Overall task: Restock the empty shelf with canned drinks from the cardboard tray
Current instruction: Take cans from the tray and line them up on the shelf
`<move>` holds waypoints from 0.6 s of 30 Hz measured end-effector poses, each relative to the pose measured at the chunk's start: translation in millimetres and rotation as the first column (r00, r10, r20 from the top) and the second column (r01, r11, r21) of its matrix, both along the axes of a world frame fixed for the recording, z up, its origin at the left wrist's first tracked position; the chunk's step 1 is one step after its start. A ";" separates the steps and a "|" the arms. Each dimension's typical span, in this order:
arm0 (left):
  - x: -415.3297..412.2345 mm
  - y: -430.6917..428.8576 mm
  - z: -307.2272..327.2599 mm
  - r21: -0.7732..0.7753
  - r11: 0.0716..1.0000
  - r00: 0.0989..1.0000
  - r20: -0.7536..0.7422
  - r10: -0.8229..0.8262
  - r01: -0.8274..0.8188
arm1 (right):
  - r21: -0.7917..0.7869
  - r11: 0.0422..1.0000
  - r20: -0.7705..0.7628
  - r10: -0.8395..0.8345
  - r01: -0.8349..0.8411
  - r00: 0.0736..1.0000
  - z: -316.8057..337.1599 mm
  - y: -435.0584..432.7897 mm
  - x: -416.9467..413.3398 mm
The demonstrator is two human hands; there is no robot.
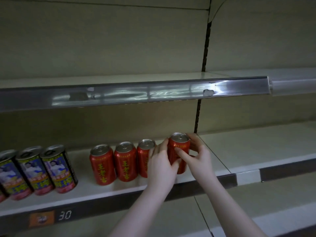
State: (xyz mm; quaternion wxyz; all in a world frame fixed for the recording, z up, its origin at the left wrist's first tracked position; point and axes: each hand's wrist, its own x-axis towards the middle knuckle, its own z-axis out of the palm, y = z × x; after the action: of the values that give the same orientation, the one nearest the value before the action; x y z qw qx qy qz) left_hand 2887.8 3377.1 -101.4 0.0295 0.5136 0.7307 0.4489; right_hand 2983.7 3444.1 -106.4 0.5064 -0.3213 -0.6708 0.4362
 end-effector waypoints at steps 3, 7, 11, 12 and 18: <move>-7.2 0.7 -3.4 -0.101 0.989 0.956 -0.281 0.080 -0.112 | -0.034 0.999 0.000 0.025 -0.025 1.000 -4.5 3.6 -12.4; -14.0 -1.6 -14.0 -0.066 0.970 0.847 -0.505 0.168 -0.233 | -0.064 0.997 -0.043 0.034 -0.037 0.998 -11.1 6.0 -23.4; -18.1 -3.6 -22.4 -0.012 0.985 0.828 -0.543 0.139 -0.174 | -0.070 0.997 -0.047 0.021 -0.024 0.999 -15.6 11.6 -23.6; -19.3 -4.9 -22.2 0.003 0.987 0.828 -0.544 0.139 -0.163 | -0.076 0.997 -0.047 0.016 -0.020 0.999 -16.2 13.1 -23.7; -34.5 -5.7 -22.7 -0.015 0.981 0.861 -0.481 0.165 -0.196 | -0.112 0.993 -0.014 0.046 -0.047 0.999 -20.6 20.8 -32.8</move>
State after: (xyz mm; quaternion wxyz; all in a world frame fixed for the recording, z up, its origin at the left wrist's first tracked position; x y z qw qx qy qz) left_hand 2853.3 3371.4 -124.1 -0.1772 0.5365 0.7740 0.2858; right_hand 2950.8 3464.9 -127.0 0.4811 -0.3312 -0.6497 0.4867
